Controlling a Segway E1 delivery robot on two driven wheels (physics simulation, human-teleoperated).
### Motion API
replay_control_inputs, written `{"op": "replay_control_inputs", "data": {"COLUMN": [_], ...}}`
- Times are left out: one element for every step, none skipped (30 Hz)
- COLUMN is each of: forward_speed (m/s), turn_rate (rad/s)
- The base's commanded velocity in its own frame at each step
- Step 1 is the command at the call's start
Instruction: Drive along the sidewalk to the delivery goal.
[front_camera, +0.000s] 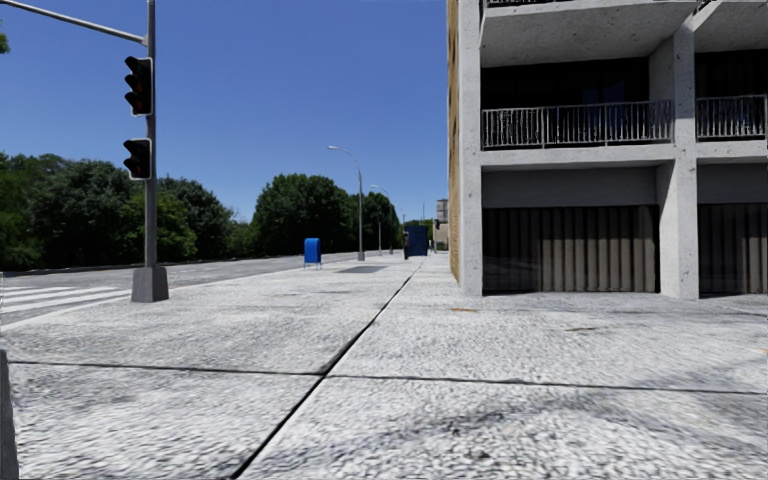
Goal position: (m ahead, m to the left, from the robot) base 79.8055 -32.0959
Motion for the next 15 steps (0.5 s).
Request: {"op": "replay_control_inputs", "data": {"forward_speed": [2.0,2.0,2.0,2.0,2.0,2.0,2.0,2.0,2.0,2.0,2.0,2.0,2.0,2.0,2.0], "turn_rate": [0.0,0.0,0.0,0.0,0.0,0.0,0.0,0.0,0.0,0.0,0.0,0.0,0.0,0.0,0.0]}}
